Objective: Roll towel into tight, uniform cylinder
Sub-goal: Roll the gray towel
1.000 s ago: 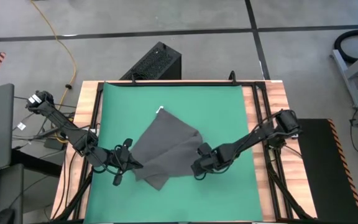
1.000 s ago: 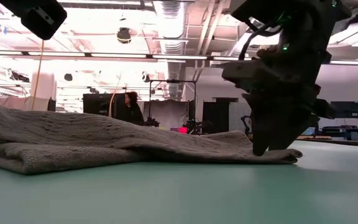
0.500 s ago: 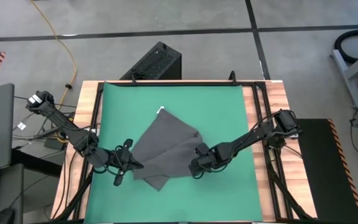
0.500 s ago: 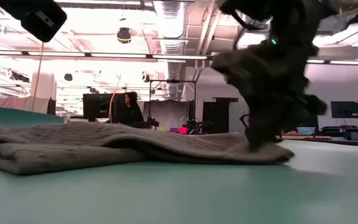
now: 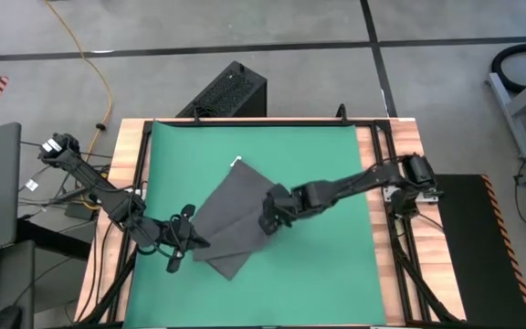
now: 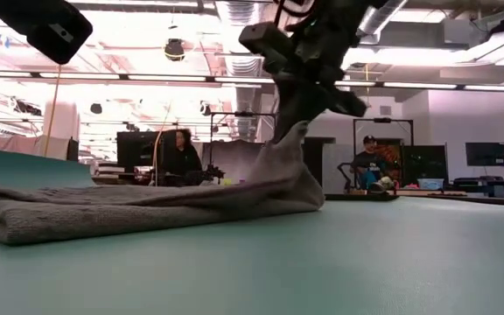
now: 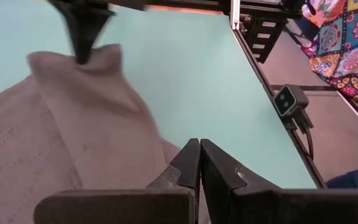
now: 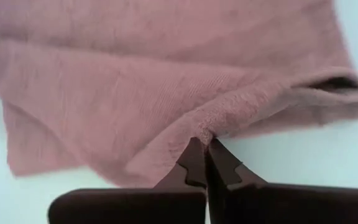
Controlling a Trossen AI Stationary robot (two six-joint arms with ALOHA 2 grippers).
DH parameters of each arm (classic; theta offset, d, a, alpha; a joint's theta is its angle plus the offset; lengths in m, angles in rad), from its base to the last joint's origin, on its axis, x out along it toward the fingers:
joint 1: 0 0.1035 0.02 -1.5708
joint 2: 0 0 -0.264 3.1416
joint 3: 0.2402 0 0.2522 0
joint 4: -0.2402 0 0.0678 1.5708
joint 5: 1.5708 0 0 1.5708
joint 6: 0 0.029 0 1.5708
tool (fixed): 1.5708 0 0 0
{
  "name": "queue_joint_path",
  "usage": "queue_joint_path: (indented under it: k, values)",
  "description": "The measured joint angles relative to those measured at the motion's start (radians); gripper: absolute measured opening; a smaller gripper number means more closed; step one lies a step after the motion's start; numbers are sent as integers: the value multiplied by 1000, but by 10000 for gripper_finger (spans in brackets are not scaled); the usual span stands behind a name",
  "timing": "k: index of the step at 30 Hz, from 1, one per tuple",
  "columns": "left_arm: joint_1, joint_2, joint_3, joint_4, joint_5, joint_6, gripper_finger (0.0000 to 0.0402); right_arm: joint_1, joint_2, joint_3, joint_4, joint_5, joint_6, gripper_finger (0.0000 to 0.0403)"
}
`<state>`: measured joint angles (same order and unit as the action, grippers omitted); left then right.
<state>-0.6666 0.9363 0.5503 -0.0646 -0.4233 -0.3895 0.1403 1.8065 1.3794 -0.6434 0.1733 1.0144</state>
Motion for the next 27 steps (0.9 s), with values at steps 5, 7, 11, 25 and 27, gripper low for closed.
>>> queue_joint_path:
  k: [5,7,11,25,27]
  values:
    - [0,0,0,-40,51,-15,0,-72,0,10,34,-42,-45,6]
    - [0,12,0,-55,84,-6,0,-95,0,10,63,-51,-63,6]
    - [0,54,0,-55,105,13,0,-140,0,10,87,-86,-81,6]
    - [68,326,1,281,307,91,0,-222,0,-10,137,-100,-133,9]
    - [83,348,1,309,351,94,0,-228,1,-10,153,-99,-143,9]
